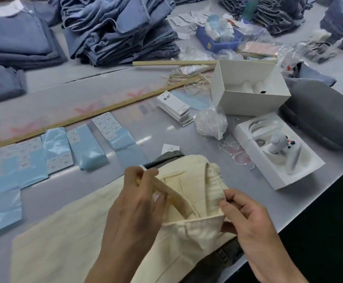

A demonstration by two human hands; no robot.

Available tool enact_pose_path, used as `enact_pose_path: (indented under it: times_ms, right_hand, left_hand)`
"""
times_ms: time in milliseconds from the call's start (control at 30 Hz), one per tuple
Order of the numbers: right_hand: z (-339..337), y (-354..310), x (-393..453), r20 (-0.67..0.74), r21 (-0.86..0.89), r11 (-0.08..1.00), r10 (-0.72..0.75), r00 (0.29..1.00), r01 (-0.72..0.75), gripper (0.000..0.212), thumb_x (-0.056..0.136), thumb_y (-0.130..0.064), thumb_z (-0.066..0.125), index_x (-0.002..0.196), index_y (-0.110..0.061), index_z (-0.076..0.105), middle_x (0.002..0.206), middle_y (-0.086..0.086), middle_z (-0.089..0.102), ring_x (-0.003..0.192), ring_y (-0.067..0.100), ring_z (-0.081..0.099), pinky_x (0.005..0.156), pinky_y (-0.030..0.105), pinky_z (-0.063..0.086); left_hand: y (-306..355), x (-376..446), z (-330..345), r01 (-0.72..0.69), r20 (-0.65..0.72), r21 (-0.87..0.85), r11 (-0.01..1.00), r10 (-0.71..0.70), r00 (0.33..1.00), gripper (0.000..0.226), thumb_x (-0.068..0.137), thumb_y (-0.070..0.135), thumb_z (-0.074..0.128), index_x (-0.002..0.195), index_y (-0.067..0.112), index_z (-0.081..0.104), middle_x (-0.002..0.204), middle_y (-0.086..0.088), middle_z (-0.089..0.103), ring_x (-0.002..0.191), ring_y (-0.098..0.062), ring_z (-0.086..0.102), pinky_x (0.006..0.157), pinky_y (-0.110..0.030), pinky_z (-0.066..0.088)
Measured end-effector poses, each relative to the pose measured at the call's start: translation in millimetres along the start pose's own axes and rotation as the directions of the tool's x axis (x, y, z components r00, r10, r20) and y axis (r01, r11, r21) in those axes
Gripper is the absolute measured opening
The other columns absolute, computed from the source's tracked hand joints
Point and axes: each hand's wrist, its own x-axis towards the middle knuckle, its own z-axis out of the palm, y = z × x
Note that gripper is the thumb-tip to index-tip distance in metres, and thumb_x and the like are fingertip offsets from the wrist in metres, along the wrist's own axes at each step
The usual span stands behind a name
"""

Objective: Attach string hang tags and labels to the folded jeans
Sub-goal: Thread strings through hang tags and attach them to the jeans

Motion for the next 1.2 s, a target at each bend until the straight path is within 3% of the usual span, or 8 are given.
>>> enact_pose_path:
  times_ms: [100, 200, 300, 400, 533, 633, 767, 1200]
  right_hand:
    - [-1, 2, 3, -0.011, -0.087, 0.996, 0.021, 1.000, -0.021, 0.036, 0.098, 0.000, 0.055, 0.085, -0.026, 0.076, 0.073, 0.007, 0.072, 0.065, 0.017, 0.068, 0.056, 0.029, 0.058]
    - [0, -2, 8, -0.081, -0.185, 0.983, 0.002, 0.997, -0.017, 0.039, 0.094, 0.004, 0.060, 0.086, -0.030, 0.076, 0.081, 0.004, 0.074, 0.072, 0.016, 0.071, 0.060, 0.031, 0.060]
    - [3, -16, 8, -0.190, -0.495, 0.845, -0.332, 0.924, 0.202, 0.045, 0.083, -0.001, 0.069, 0.106, -0.040, 0.067, 0.120, -0.012, 0.058, 0.101, 0.006, 0.066, 0.079, 0.025, 0.059]
    - [20, -41, 11, 0.039, -0.673, 0.542, -0.654, 0.756, 0.503, 0.039, 0.087, -0.013, 0.070, 0.121, -0.033, 0.063, 0.127, -0.018, 0.050, 0.111, 0.009, 0.061, 0.090, 0.013, 0.051]
    - [51, -49, 45, 0.359, -0.800, 0.423, -0.232, 0.904, 0.426, 0.056, 0.088, -0.036, 0.074, 0.138, -0.040, 0.051, 0.134, -0.022, 0.054, 0.119, -0.002, 0.053, 0.099, 0.017, 0.043]
    - [58, -39, 66, 0.401, -0.832, 0.441, 0.058, 0.914, 0.336, 0.034, 0.092, -0.034, 0.068, 0.126, -0.034, 0.066, 0.119, -0.012, 0.070, 0.109, 0.005, 0.062, 0.099, 0.026, 0.047]
    - [55, -24, 70, 0.360, -0.819, 0.462, -0.049, 0.932, 0.341, 0.026, 0.092, -0.018, 0.063, 0.111, -0.032, 0.073, 0.105, -0.014, 0.074, 0.098, 0.000, 0.065, 0.089, 0.021, 0.050]
    - [67, -16, 57, 0.310, -0.752, 0.542, -0.211, 0.927, 0.375, 0.020, 0.091, -0.021, 0.062, 0.104, -0.035, 0.069, 0.093, -0.020, 0.072, 0.089, 0.000, 0.065, 0.081, 0.029, 0.054]
  left_hand:
    - [-4, 7, 2, 0.060, 0.033, 0.008, 0.998, -0.060, 0.998, 0.056, 0.088, 0.044, 0.071, 0.128, 0.044, 0.031, 0.117, 0.013, 0.043, 0.087, -0.015, 0.062, 0.062, -0.029, 0.044]
    - [-1, 10, 4, 0.166, 0.014, -0.003, 0.986, -0.166, 0.986, 0.049, 0.084, 0.061, 0.065, 0.101, 0.044, 0.023, 0.077, 0.017, 0.054, 0.063, -0.008, 0.050, 0.052, -0.026, 0.031]
    - [-3, 7, 11, 0.180, 0.046, 0.038, 0.983, -0.181, 0.982, 0.047, 0.082, 0.070, 0.055, 0.095, 0.041, 0.020, 0.075, 0.013, 0.053, 0.063, -0.006, 0.047, 0.051, -0.025, 0.031]
    - [-3, 2, 22, 0.170, 0.077, -0.114, 0.979, -0.162, 0.984, 0.043, 0.083, 0.056, 0.066, 0.096, 0.041, 0.028, 0.083, 0.013, 0.062, 0.079, -0.014, 0.059, 0.066, -0.034, 0.047]
    - [-1, -1, 35, 0.252, 0.120, -0.554, 0.794, -0.223, 0.967, 0.031, 0.081, 0.022, 0.074, 0.092, 0.034, 0.048, 0.074, 0.008, 0.068, 0.075, -0.020, 0.062, 0.066, -0.039, 0.053]
    - [-5, -6, 39, 0.270, 0.151, -0.780, 0.565, -0.250, 0.956, 0.023, 0.086, 0.007, 0.067, 0.094, 0.027, 0.058, 0.081, -0.002, 0.073, 0.070, -0.028, 0.067, 0.065, -0.044, 0.056]
    - [-9, -13, 42, 0.303, 0.199, -0.868, 0.393, -0.283, 0.938, 0.029, 0.085, -0.007, 0.065, 0.092, 0.021, 0.062, 0.078, -0.005, 0.068, 0.057, -0.022, 0.063, 0.056, -0.026, 0.052]
    - [-9, -16, 33, 0.229, 0.129, -0.955, 0.191, -0.428, 0.894, 0.020, 0.094, 0.000, 0.064, 0.090, 0.019, 0.061, 0.075, -0.010, 0.061, 0.060, -0.019, 0.051, 0.046, -0.026, 0.047]
